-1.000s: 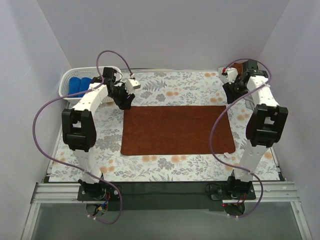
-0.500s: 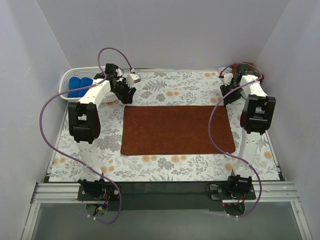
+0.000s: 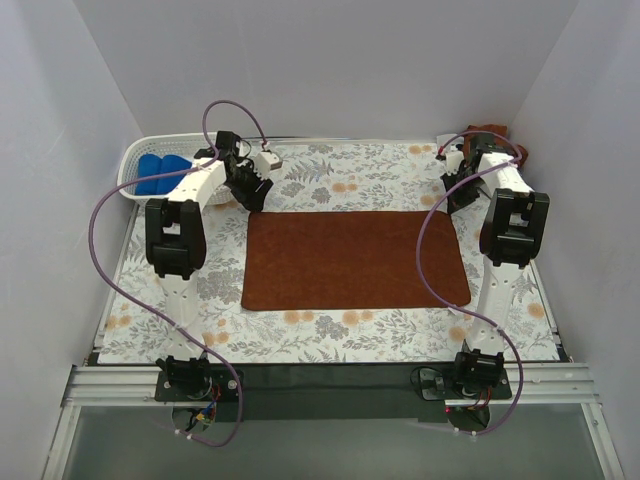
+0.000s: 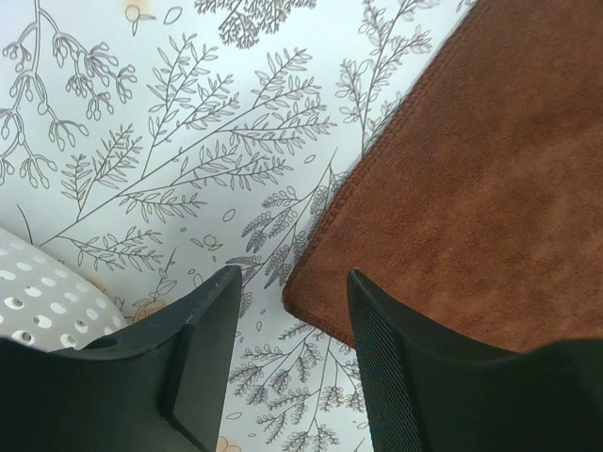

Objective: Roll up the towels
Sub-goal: Flatten the towel

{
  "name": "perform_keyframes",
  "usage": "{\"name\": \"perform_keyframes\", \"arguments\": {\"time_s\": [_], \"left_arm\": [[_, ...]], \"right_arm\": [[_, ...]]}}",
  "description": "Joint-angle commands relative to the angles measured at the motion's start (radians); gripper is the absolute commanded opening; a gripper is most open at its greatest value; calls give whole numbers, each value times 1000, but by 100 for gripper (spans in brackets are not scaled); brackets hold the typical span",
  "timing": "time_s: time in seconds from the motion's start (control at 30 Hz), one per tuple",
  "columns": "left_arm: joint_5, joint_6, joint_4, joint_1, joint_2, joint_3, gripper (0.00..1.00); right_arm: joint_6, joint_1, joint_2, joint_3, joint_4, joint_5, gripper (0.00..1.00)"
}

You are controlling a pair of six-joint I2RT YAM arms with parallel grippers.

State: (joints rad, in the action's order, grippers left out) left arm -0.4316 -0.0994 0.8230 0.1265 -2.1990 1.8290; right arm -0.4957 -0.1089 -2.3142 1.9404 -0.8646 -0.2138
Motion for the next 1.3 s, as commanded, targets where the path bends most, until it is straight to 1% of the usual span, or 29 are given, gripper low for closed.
{"name": "perform_keyframes", "arguments": {"time_s": [0.0,0.27,0.43,0.53,0.57,0.67,0.7,0.77,0.8,0.9,0.93,0.97,1.27], "left_arm": [[47,6,2,1,-1,32,45],[119,-6,-1,1,-15,27,46],[113,-20,16,1,-27,30,45],[102,-25,33,1,-34,39,40],[97,-26,34,1,-37,42,34],[65,-37,62,1,-39,58,26],[57,-37,65,1,-39,61,21],[41,-42,74,1,-36,67,17],[36,-40,76,1,-39,72,12],[8,-42,93,1,-45,84,7],[5,-43,103,1,-50,90,2],[1,-45,107,1,-51,95,0],[-16,-46,128,-1,-56,122,0]], "right_arm": [[9,3,27,-9,-7,-29,1],[13,3,53,0,-8,-45,1],[11,2,59,0,-8,-50,1],[11,0,64,0,-8,-55,1],[11,0,64,2,-7,-55,1],[9,-2,65,5,-7,-53,1],[8,-2,67,3,-7,-52,1],[8,-5,68,8,-7,-49,1],[6,-8,68,9,-7,-48,1],[6,-12,70,22,-7,-47,1],[6,-15,68,28,-7,-47,1],[6,-20,68,32,-8,-48,1],[2,-29,75,37,-10,-58,1]]}}
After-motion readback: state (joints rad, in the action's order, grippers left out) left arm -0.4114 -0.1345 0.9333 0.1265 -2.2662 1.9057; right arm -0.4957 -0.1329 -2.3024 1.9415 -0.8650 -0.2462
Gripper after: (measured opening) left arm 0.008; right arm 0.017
